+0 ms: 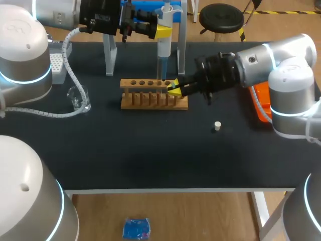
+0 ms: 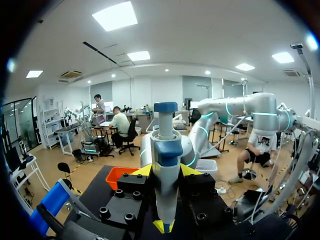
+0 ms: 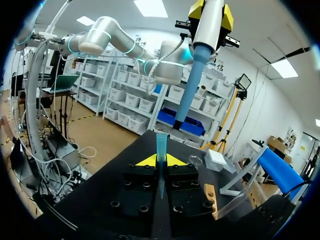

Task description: Invert the test tube, pick up the pipette, mount the tip to pipette, aspirate from beaker and dispense into the tube, eject the tip, return the pipette, and cap with the stopper.

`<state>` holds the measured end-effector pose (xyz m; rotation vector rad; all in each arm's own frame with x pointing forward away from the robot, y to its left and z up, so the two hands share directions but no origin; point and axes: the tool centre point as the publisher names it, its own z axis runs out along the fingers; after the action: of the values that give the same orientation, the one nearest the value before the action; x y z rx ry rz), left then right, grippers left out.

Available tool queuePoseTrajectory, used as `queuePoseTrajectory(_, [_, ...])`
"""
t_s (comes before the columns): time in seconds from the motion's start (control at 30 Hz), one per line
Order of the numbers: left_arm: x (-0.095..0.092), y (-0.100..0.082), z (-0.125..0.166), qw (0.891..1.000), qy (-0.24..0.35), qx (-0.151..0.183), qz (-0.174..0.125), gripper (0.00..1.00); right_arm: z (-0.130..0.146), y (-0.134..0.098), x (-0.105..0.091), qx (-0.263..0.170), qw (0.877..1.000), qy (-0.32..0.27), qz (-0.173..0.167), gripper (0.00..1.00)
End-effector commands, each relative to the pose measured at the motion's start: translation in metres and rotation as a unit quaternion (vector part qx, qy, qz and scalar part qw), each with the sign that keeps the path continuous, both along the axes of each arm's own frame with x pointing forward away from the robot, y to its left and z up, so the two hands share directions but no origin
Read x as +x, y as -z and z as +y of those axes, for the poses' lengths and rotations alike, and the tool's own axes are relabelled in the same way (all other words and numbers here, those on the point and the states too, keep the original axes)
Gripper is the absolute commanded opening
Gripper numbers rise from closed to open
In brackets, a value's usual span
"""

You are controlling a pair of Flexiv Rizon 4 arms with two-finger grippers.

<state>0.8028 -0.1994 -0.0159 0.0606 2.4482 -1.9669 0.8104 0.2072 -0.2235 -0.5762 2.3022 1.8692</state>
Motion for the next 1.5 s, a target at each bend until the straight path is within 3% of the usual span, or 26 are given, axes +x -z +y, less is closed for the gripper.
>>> queuePoseTrajectory(0.03, [-0.001, 0.001, 0.000, 1.000, -0.001, -0.002, -0.001, 0.00, 0.008, 0.001, 0.005, -0.003, 1.000, -0.003, 0.000, 0.00])
queuePoseTrajectory(1.5, [-0.001, 0.001, 0.000, 1.000, -0.001, -0.002, -0.001, 0.00, 0.024, -0.004, 0.012, -0.005, 1.000, 0.000, -0.002, 0.00])
